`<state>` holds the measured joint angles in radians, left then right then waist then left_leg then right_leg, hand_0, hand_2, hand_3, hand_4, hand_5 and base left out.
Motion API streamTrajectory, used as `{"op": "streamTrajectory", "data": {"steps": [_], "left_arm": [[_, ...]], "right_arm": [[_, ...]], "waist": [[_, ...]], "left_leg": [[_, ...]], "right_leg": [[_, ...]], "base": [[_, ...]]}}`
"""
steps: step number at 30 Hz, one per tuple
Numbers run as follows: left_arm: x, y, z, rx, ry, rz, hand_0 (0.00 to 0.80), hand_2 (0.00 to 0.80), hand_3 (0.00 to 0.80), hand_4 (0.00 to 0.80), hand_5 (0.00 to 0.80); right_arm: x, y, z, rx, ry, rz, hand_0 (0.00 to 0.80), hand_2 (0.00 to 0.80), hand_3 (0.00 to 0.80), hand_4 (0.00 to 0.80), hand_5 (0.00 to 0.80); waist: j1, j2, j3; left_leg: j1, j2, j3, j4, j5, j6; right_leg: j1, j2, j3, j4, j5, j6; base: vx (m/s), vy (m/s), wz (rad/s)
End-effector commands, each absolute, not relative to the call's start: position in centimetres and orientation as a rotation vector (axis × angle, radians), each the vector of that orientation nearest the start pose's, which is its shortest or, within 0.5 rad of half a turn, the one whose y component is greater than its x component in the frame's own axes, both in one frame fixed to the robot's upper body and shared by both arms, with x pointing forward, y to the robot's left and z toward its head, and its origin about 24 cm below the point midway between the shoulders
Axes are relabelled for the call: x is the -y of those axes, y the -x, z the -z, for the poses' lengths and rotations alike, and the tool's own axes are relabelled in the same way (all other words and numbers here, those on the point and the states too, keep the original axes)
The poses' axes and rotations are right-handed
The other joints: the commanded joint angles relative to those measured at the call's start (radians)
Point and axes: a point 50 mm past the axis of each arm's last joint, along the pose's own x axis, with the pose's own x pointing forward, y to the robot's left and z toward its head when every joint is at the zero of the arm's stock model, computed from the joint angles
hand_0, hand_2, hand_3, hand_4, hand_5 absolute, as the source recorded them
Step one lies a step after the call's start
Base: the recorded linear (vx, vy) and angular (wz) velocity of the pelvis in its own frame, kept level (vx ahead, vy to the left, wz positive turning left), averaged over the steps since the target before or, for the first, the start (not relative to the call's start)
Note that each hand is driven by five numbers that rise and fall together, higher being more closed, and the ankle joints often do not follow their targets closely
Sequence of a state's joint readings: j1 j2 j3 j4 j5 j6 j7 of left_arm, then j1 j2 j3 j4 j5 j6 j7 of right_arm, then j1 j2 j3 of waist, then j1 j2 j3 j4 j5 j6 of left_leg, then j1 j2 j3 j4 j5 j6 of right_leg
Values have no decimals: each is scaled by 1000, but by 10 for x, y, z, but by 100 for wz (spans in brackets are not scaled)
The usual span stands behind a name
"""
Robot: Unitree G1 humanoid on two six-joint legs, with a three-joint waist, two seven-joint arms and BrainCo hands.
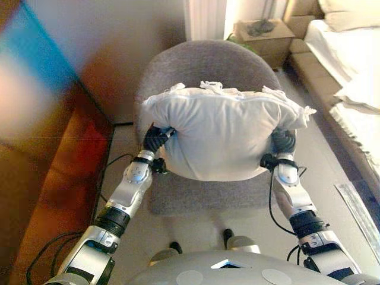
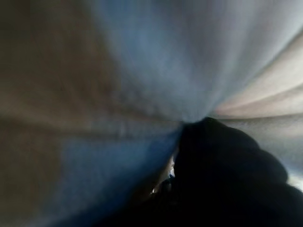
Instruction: Pick up the cushion and take it to the sofa
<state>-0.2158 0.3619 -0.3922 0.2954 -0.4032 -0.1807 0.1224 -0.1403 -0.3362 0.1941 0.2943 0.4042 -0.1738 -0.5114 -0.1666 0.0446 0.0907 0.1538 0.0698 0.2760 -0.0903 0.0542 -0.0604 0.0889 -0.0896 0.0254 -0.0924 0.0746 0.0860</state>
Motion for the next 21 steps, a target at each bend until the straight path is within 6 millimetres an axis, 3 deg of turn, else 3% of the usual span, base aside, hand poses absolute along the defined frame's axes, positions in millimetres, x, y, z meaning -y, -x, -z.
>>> {"op": "streamTrajectory", "data": {"steps": [1, 12, 16, 21], "left_arm": [[-93, -306, -69, 154, -50, 369, 800, 800, 800, 800, 800], [-83, -318, -48, -14, 37, 271, 800, 800, 800, 800, 800], [-80, -332, -48, -73, 33, 215, 800, 800, 800, 800, 800], [-74, -357, -68, -84, -13, 186, 800, 800, 800, 800, 800]], "right_arm": [[173, -289, -61, 146, -105, 257, 800, 800, 800, 800, 800], [182, -302, -41, -37, 1, 192, 800, 800, 800, 800, 800], [183, -322, -52, -60, 71, 168, 800, 800, 800, 800, 800], [176, -355, -69, -104, 100, 144, 800, 800, 800, 800, 800]], "waist": [[-2, -18, -13], [-22, -30, 2], [-15, -51, 0], [-3, -67, 16]], "left_leg": [[52, -35, -19, 6, -141, 64], [79, -38, 2, 4, -150, 64], [77, -36, 1, 3, -151, 60], [53, -32, 4, 11, -151, 55]], "right_leg": [[-6, -13, -6, 5, -16, 33], [3, -20, 21, 5, -6, 48], [-3, -19, 18, 5, 0, 54], [-33, -22, 14, 14, 9, 58]], "base": [[58, -15, -21], [75, -22, -12], [52, -69, -5], [-26, -56, -3]]}}
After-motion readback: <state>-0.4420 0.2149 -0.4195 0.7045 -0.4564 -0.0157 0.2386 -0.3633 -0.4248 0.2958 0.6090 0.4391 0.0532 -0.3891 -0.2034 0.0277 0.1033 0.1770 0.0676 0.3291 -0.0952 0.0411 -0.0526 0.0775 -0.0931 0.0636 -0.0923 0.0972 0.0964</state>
